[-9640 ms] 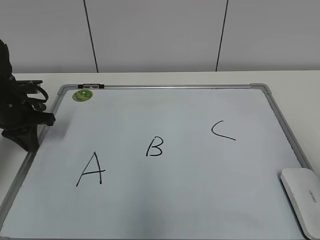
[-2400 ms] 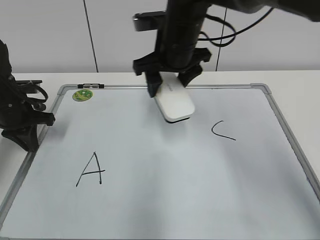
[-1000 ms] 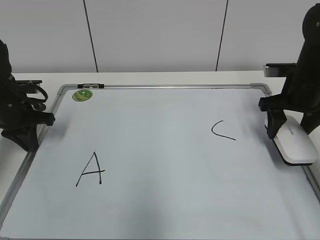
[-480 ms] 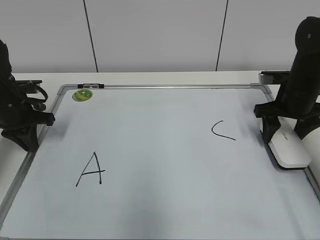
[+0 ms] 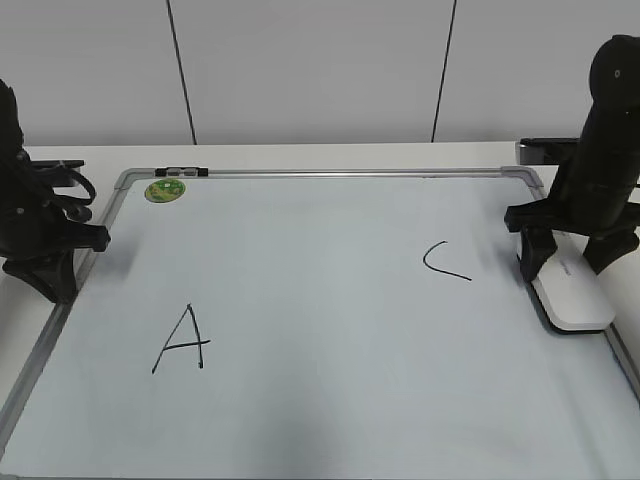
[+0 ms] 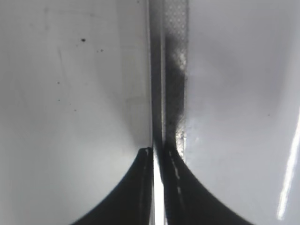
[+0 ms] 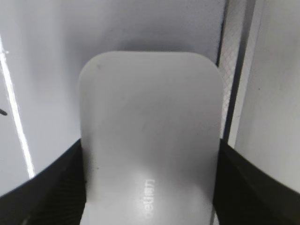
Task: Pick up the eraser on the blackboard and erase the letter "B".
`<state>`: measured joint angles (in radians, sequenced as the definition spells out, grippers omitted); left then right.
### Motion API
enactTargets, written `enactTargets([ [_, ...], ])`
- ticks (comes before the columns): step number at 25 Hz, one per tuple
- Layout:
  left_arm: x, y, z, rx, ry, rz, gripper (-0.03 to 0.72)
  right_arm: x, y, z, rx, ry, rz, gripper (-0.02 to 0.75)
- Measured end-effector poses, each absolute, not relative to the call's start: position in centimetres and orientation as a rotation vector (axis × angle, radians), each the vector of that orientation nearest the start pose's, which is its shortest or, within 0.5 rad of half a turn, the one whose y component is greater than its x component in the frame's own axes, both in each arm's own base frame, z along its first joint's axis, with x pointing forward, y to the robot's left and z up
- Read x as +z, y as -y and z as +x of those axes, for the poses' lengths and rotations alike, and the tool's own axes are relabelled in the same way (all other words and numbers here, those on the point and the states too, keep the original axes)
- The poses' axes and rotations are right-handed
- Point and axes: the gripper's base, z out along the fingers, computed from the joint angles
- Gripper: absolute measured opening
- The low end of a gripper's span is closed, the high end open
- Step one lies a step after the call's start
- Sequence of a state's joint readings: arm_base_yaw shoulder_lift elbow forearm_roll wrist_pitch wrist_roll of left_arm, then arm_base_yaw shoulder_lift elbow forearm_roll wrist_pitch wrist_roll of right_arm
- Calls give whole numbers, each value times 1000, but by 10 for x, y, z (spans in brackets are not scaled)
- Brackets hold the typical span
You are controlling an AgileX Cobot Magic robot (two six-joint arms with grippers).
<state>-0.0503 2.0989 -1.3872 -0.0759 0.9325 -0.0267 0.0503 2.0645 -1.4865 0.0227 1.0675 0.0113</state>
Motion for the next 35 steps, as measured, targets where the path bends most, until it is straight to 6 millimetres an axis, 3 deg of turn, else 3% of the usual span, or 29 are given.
enactTargets([
  [16, 128, 25, 392, -97, -3129, -33, 27, 153, -22, 405, 32, -3116, -40, 531],
  [21, 130, 25, 393, -97, -3129, -32, 37, 151, -22, 405, 32, -3120, -23, 633],
  [23, 132, 26, 395, -98, -3127, -31, 82, 151, -22, 404, 32, -3125, -22, 655],
  [26, 140, 25, 399, -79, -3099, -13, 234, 151, -22, 404, 31, -3134, -20, 662],
  [30, 170, 22, 401, -38, -3018, 19, 428, 155, -22, 403, 32, -3129, -17, 662],
  [35, 200, 18, 396, 26, -2945, 24, 507, 182, -22, 399, 35, -3072, -14, 662],
])
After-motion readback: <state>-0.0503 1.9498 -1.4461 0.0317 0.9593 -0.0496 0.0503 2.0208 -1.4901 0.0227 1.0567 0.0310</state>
